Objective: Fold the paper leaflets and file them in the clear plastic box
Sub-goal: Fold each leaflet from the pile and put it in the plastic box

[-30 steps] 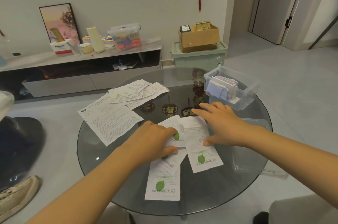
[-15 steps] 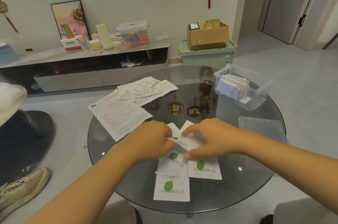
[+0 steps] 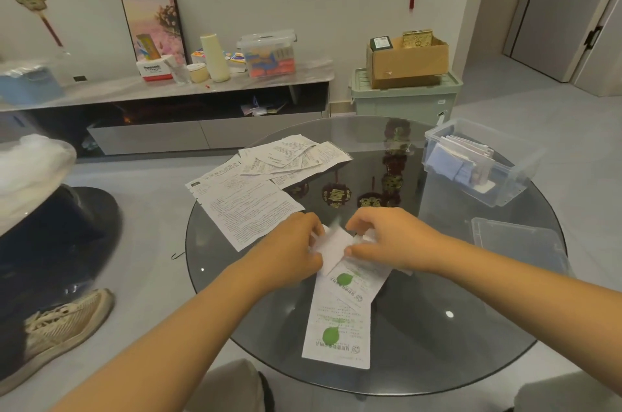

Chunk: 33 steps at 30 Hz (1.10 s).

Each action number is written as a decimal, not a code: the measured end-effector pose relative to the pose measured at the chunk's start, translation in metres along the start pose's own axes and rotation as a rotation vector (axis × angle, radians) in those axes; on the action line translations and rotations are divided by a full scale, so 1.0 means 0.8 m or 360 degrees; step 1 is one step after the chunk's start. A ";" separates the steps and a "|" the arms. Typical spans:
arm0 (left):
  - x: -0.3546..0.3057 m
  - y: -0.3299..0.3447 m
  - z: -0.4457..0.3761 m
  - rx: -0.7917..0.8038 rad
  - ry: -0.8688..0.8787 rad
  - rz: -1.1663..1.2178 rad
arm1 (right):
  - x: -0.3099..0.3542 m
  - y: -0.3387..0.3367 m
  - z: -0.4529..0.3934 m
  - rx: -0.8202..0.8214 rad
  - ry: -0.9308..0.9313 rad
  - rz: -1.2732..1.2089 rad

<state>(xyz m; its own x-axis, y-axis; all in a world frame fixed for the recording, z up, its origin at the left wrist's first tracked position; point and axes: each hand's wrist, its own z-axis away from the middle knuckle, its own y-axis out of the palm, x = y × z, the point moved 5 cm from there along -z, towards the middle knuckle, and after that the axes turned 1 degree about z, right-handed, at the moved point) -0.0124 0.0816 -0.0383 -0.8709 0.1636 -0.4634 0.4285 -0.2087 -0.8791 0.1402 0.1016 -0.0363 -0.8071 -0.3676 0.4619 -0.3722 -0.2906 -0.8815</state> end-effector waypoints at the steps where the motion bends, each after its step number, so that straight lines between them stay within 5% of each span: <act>1: 0.001 0.002 0.000 -0.0012 0.0006 -0.0030 | 0.001 0.002 -0.001 -0.0025 -0.0016 0.0118; 9: 0.000 0.013 0.009 -0.0015 0.0162 -0.0060 | 0.010 0.007 -0.004 -0.0108 -0.0161 0.0336; 18: -0.011 0.010 0.005 -0.0215 0.0190 -0.0773 | 0.010 0.011 -0.014 -0.0083 -0.0375 0.0474; 27: -0.006 -0.003 0.011 -0.0301 0.0079 0.0122 | 0.013 0.009 -0.010 -0.0128 -0.0331 0.0111; 33: 0.011 0.002 0.003 -0.0371 0.0034 0.0123 | 0.011 0.018 -0.015 -0.0181 -0.0205 0.0036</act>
<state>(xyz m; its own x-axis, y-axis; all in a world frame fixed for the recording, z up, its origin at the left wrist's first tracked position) -0.0199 0.0804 -0.0435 -0.8293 0.1768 -0.5301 0.5395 0.0062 -0.8419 0.1223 0.1046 -0.0456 -0.7531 -0.4855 0.4439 -0.4097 -0.1817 -0.8939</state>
